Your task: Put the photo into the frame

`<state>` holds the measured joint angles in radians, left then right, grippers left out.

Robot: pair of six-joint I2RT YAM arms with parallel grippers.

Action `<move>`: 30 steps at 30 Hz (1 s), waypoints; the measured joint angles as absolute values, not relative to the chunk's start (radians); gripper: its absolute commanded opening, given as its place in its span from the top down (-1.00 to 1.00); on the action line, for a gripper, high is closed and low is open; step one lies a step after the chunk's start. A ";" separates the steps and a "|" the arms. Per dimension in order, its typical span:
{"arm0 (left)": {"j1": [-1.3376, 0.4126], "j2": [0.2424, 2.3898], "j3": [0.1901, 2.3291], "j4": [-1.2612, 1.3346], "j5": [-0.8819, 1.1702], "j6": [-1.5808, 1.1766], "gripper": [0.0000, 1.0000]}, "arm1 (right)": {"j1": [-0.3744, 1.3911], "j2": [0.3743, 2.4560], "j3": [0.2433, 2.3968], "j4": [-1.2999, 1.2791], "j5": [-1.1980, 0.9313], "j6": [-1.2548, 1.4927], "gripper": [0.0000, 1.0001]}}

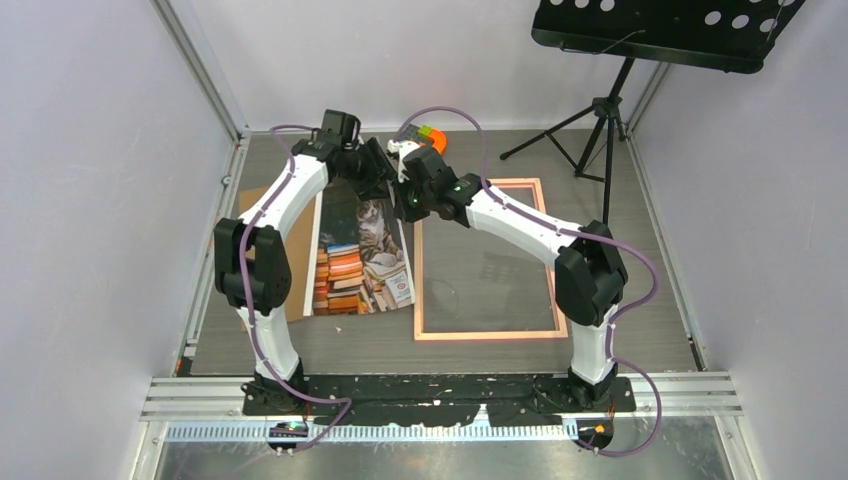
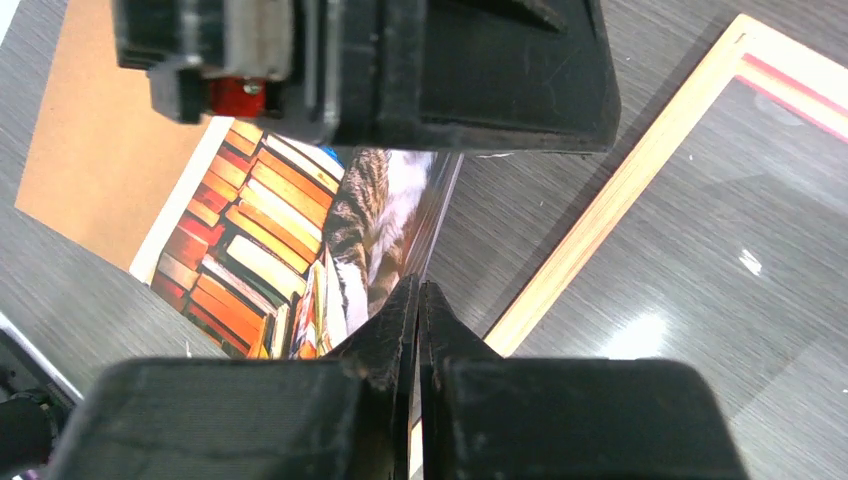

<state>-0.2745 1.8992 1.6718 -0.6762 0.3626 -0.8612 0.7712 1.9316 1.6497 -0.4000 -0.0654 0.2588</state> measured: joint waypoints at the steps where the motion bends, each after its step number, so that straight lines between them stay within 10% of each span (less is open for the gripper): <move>1: -0.274 1.899 1.672 -0.676 0.361 -0.861 -0.04 | 0.776 1.927 1.650 -0.402 -0.053 0.252 0.89; 30: -0.295 1.900 1.639 -0.662 0.360 -0.865 0.89 | 0.841 1.917 1.650 -0.437 0.126 0.158 0.78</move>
<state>-0.2947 1.8996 1.6394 -0.6621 0.3599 -0.8650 0.8410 1.9171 1.6497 -0.4374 0.1257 0.1581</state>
